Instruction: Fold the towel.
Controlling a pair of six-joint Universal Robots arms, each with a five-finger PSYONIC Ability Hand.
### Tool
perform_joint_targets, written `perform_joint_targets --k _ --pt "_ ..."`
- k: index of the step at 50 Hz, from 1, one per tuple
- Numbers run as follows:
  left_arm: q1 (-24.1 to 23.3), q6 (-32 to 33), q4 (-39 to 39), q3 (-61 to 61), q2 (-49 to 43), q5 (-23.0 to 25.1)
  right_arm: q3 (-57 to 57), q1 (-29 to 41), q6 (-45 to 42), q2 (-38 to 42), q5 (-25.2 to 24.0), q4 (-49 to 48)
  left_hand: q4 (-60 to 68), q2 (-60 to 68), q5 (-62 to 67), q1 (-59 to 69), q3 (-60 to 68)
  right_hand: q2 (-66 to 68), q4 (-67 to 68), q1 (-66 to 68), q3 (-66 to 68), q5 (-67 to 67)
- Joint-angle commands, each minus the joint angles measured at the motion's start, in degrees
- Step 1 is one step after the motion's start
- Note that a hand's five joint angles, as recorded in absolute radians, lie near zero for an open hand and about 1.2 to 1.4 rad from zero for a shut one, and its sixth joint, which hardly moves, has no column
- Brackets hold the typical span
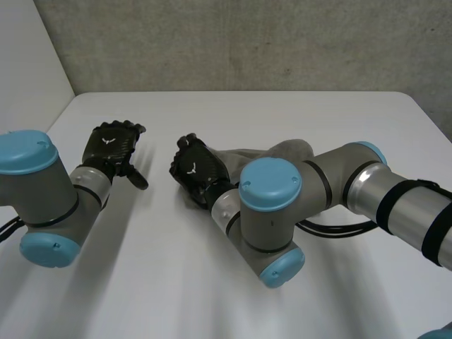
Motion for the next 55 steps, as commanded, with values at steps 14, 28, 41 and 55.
perform_joint_targets --k 14,28,41,55 --pt "-7.77 -3.34 -0.44 1.18 2.20 -0.14 29.74 -14.57 16.12 -28.78 0.34 5.07 -3.18 -3.58 -3.03 -6.69 -2.84 -33.56 -3.04 -28.96 -0.27 -17.79" --pt "-14.19 -3.34 -0.70 5.48 -4.11 -0.31 46.08 -26.78 18.49 -29.23 -4.94 -8.01 -3.18 -3.41 -2.87 -6.52 -2.84 -23.00 -3.04 -18.40 -0.27 -17.24" --pt "-13.58 -3.43 -0.09 8.65 -10.19 -0.58 45.21 -28.37 20.60 -22.37 -5.03 -14.18 -3.18 -3.24 -2.70 -6.35 -2.84 9.32 -3.04 13.93 -0.27 15.09" --pt "-13.23 -3.43 0.62 8.91 -11.24 -0.66 42.49 -30.39 22.71 -19.03 -4.76 -13.48 -3.18 -3.24 -2.70 -6.35 -2.84 24.30 -3.04 28.90 -0.27 30.06"
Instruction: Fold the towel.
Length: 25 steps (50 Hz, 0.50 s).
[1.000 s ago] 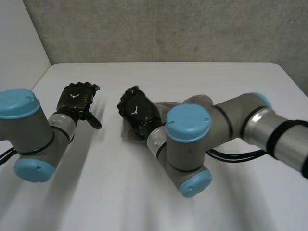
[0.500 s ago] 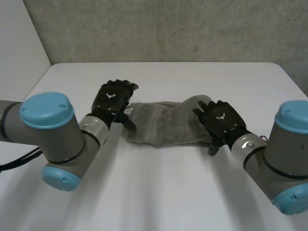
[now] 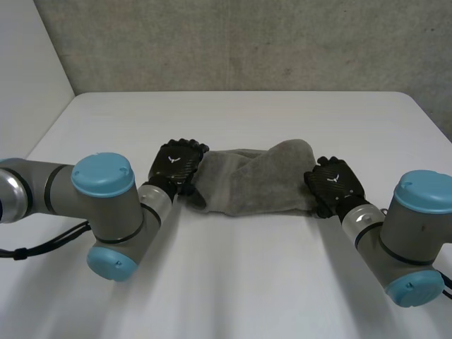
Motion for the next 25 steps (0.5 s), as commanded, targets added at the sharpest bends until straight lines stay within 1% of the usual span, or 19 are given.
perform_joint_targets --k 1,2,3,4,8,10,13,15,16,18,19,21,24,25 --pt "0.18 -0.05 0.07 -0.02 0.08 -0.15 -0.01 -1.81 0.62 0.04 -0.31 0.56 -3.18 -3.22 -2.70 -6.35 -2.84 15.91 -3.04 15.77 -0.27 16.24" --pt "0.18 -0.05 0.07 -0.02 0.08 -0.15 0.34 -2.42 0.62 -0.39 -0.66 0.65 -3.18 -3.22 -2.70 -6.35 -2.84 22.64 -3.04 22.50 -0.27 22.97" --pt "0.27 -0.14 -0.02 -0.02 0.17 -0.24 0.35 -2.43 0.62 -0.40 -0.66 0.65 -3.18 -3.22 -2.70 -6.35 -2.84 22.71 -3.04 22.57 -0.27 23.04" --pt "0.53 -0.23 -0.02 -0.11 0.26 -0.33 0.52 -3.21 0.53 -0.83 -0.83 0.73 -3.18 -3.38 -2.86 -6.52 -2.84 30.70 -3.04 30.56 -0.27 31.03" --pt "0.62 -0.32 -0.02 -0.29 0.70 -0.42 1.49 -4.89 0.53 -3.30 -1.89 0.82 -3.18 -3.38 -2.87 -6.52 -2.84 31.40 -3.04 31.26 -0.27 31.73" --pt "0.71 -0.41 -0.02 -0.37 0.78 -0.42 2.98 -7.60 0.36 -5.75 -4.08 1.26 -3.18 -3.38 -2.87 -6.52 -2.84 31.40 -3.04 31.26 -0.27 31.73" --pt "1.33 -0.58 -0.20 -0.64 1.14 -0.42 3.33 -9.02 0.09 -6.64 -5.23 1.88 -3.18 -3.38 -2.87 -6.52 -2.84 31.40 -3.04 31.26 -0.27 31.73" --pt "1.76 -0.58 -0.20 -0.90 1.22 -0.33 3.42 -11.39 -0.69 -8.39 -7.42 4.32 -3.18 -3.38 -2.87 -6.52 -2.84 31.40 -3.04 31.26 -0.27 31.73" --pt "1.76 -0.58 -0.20 -0.90 1.22 -0.33 3.42 -11.40 -0.70 -8.40 -7.43 4.34 -3.18 -3.38 -2.87 -6.52 -2.84 31.40 -3.04 31.26 -0.27 31.73" --pt "1.94 -0.58 -0.29 -0.90 1.22 -0.42 3.07 -14.46 -2.27 -9.71 -9.00 6.96 -3.18 -3.38 -2.87 -6.52 -2.84 31.40 -3.04 31.26 -0.27 31.73" --pt "2.29 -0.58 -0.37 -0.99 1.40 -0.42 3.07 -14.47 -2.28 -9.71 -9.01 6.98 -3.18 -3.38 -2.87 -6.52 -2.84 31.40 -3.04 31.26 -0.27 31.73" --pt "2.64 -0.58 -0.37 -0.99 1.84 -0.42 2.72 -16.66 -4.55 -11.29 -10.58 7.76 -3.18 -3.38 -2.87 -6.52 -2.84 31.40 -3.04 31.26 -0.27 31.73" --pt "3.26 -0.76 -0.55 -1.25 3.16 -0.42 2.72 -16.93 -5.44 -12.35 -11.56 7.77 -3.18 -3.38 -2.87 -6.52 -2.84 31.40 -3.04 31.26 -0.27 31.73" --pt "3.35 -0.76 -0.55 -1.43 3.50 -0.42 2.72 -16.76 -6.14 -13.48 -12.95 7.77 -3.18 -3.38 -2.87 -6.52 -2.84 31.40 -3.04 31.26 -0.27 31.73"
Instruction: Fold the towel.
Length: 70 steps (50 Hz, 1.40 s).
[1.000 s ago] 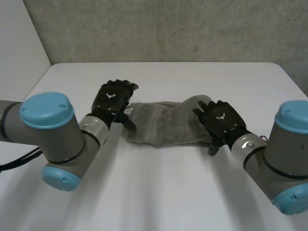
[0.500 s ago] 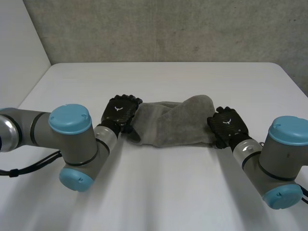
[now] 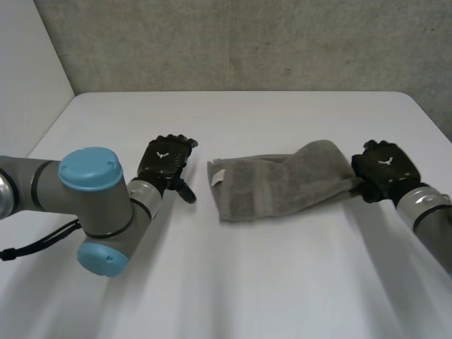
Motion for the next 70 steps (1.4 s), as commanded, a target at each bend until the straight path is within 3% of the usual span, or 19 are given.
perform_joint_targets --k 1,7,13,21,33,37,38,39,40,41,50,57,64,70 --pt "1.05 -0.13 -0.23 -0.47 1.83 -0.02 -0.71 -2.24 -3.51 -4.32 -5.05 1.43 -3.18 -3.38 -2.76 -6.52 -2.83 3.35 -3.04 8.50 -0.27 3.84" --pt "0.88 -0.13 -0.14 -0.73 2.09 0.06 -2.47 0.49 -2.98 -5.12 -6.82 0.90 -3.18 -3.38 -2.76 -6.52 -2.83 3.35 -3.04 8.50 -0.27 3.84" --pt "0.62 -0.22 -0.23 -0.90 2.27 -0.02 -6.42 11.21 -3.15 -4.51 -6.47 -1.03 -3.18 -3.55 -2.93 -6.69 -2.83 3.35 -3.04 8.50 -0.27 3.84" --pt "0.70 -0.22 -0.05 -1.70 4.20 0.15 -12.31 23.94 -3.51 3.30 -6.38 -2.44 -3.18 -3.55 -2.93 -6.69 -2.83 3.35 -3.04 8.50 -0.27 3.84" --pt "0.53 -0.22 0.39 -2.40 6.05 0.15 -14.51 32.74 -3.94 10.78 -5.42 -2.79 -3.18 -3.72 -3.10 -6.86 -2.83 3.35 -3.04 8.50 -0.27 3.84" --pt "0.53 -0.31 0.39 -2.31 6.22 0.15 -14.51 33.18 -3.94 12.01 -4.54 -2.79 -3.18 -3.72 -3.10 -6.86 -2.83 3.35 -3.04 8.50 -0.27 3.84" --pt "0.53 -0.31 0.39 -2.31 6.22 0.15 -14.60 33.19 -3.86 12.19 -3.84 -2.70 -3.18 -3.72 -3.10 -6.86 -2.83 -10.25 -3.04 -5.10 -0.27 -9.75" --pt "0.53 -0.31 0.39 -2.31 6.22 0.15 -14.60 33.19 -3.86 12.19 -3.83 -2.70 -3.18 -3.72 -3.10 -6.86 -2.83 -10.38 -3.04 -5.23 -0.27 -9.89" --pt "0.44 -0.31 0.39 -2.22 6.22 0.15 -14.60 32.93 -3.77 12.10 -2.62 -2.53 -3.18 -3.72 -3.10 -6.86 -2.83 -46.19 -3.04 -41.04 -0.27 -45.70" --pt "0.44 -0.31 0.39 -2.22 6.22 0.15 -14.60 32.57 -3.60 11.67 -1.30 -2.26 -3.18 -3.72 -3.10 -6.86 -2.83 -76.35 -3.04 -71.20 -0.27 -66.16" --pt "-0.17 -0.83 0.47 -0.30 6.22 0.15 -12.22 30.46 0.63 4.46 2.67 -1.65 -3.18 -3.55 -2.93 -6.69 -2.83 -76.65 -3.04 -71.50 -0.27 -66.16" --pt "-2.64 -5.39 -0.23 4.71 5.35 0.33 -10.64 22.13 15.71 -2.22 1.70 -1.21 -3.18 -3.55 -2.93 -6.69 -2.83 -76.65 -3.04 -71.50 -0.27 -66.16" --pt "-5.62 -10.14 -2.42 8.31 1.84 0.68 -15.48 17.45 22.69 -0.20 -0.05 4.94 -3.18 -3.22 -2.60 -6.35 -2.83 -76.65 -3.04 -71.50 -0.27 -66.16" --pt "-6.68 -12.52 -5.24 9.64 -1.85 0.77 -21.44 15.61 23.04 8.30 -0.06 11.08 -3.18 -3.22 -2.60 -6.35 -2.83 -76.65 -3.04 -71.50 -0.27 -66.16"
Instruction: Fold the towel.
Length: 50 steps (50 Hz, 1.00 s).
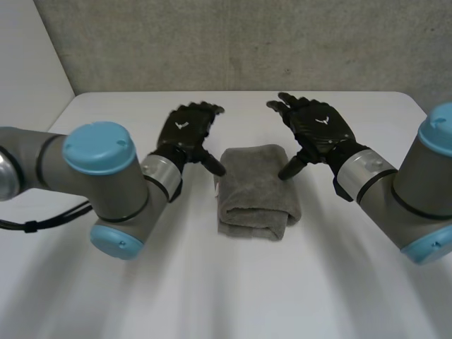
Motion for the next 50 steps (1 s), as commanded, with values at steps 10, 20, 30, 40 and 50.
perform_joint_targets --k 10,20,30,40,50 --pt "-1.55 -1.92 -2.70 1.59 -8.95 0.10 -10.49 -3.00 0.35 17.45 -0.72 9.19 -3.18 -3.14 -2.62 -6.35 -2.83 -4.90 -3.04 -5.36 -0.27 -3.69" --pt "-1.28 0.72 -2.35 1.95 -11.86 -0.07 -13.74 -3.00 -0.27 22.90 -0.54 10.24 -3.18 -3.14 -2.62 -6.35 -2.83 -4.90 -3.04 -5.36 -0.27 -3.69" --pt "-0.76 4.24 -2.96 2.39 -8.19 -0.60 -13.39 -2.74 -1.59 16.59 -0.19 13.13 -3.18 -3.48 -2.96 -6.69 -2.83 -4.90 -3.04 -5.36 -0.27 -3.69" --pt "2.05 3.62 -8.31 0.36 5.26 -0.51 -13.12 -3.09 -1.41 -0.62 3.57 17.01 -3.18 -3.65 -3.12 -6.86 -2.83 -4.90 -3.04 -5.36 -0.27 -3.69" --pt "7.95 3.80 -30.04 4.41 15.47 0.63 -12.68 -3.09 -3.17 -11.99 15.89 19.38 -3.18 -3.65 -3.12 -6.86 -2.83 -4.90 -3.04 -5.36 -0.27 -3.69"
